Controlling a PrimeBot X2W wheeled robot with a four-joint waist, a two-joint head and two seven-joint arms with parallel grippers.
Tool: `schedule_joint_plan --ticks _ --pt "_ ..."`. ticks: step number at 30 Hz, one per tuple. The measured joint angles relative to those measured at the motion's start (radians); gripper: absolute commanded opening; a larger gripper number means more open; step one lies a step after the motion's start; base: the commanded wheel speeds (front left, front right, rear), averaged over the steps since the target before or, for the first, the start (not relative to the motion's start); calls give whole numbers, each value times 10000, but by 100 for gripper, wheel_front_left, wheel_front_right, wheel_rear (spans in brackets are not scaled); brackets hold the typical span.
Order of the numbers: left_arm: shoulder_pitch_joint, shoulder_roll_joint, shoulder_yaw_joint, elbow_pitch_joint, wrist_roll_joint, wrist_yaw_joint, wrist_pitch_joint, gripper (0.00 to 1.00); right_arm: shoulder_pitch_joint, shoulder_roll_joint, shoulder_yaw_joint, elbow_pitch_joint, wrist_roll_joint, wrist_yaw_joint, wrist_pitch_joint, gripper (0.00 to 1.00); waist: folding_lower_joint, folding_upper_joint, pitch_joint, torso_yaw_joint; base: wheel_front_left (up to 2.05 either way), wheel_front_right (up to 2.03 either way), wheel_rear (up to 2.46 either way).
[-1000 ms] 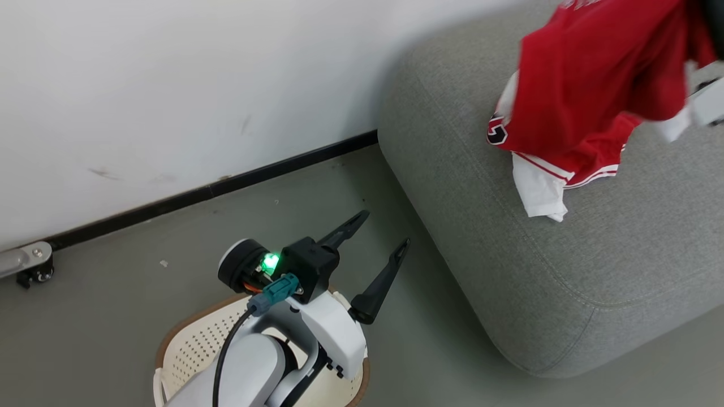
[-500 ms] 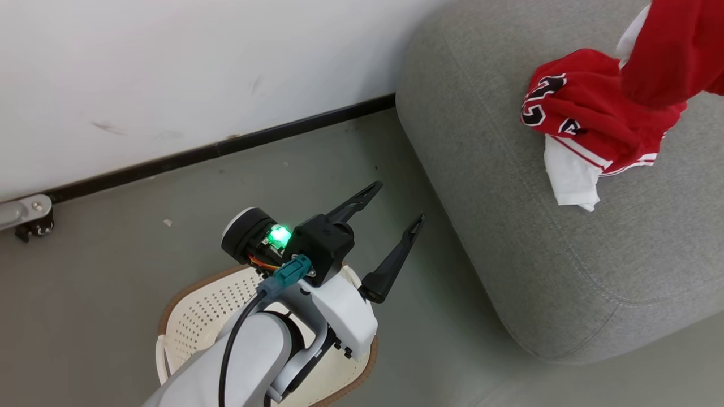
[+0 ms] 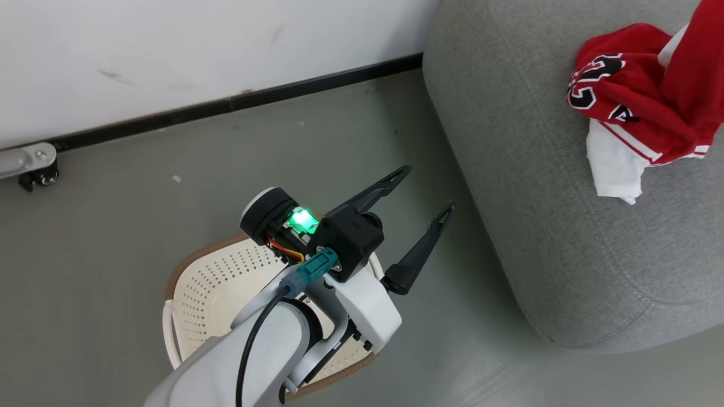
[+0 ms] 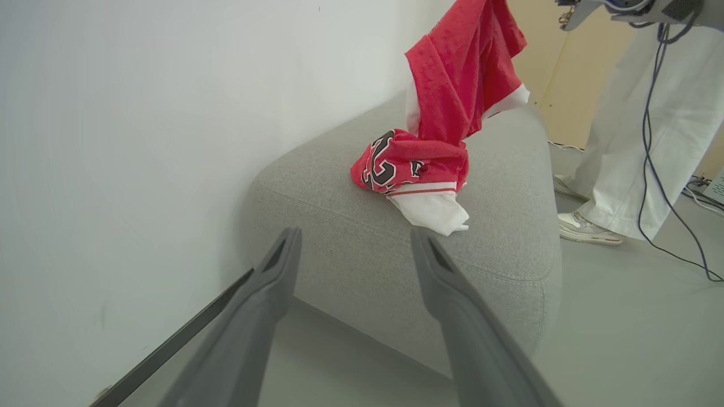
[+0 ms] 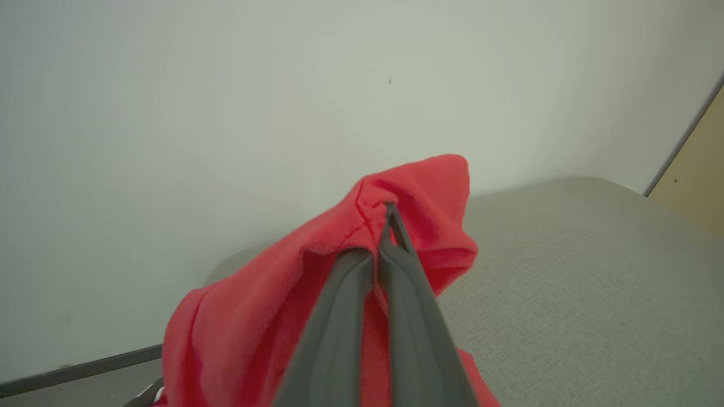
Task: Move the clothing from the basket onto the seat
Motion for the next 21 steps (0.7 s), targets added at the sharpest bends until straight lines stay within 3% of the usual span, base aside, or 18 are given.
schedule_joint_plan --ticks 20,21 --pt "-634 -69 -251 -23 190 -307 17 100 753 947 -746 2309 -512 -2 -982 0 0 0 919 548 0 0 0" --pt "-634 -71 -253 -8 192 -316 17 100 751 966 -757 2366 -531 -2 -982 10 0 0 948 560 0 0 0"
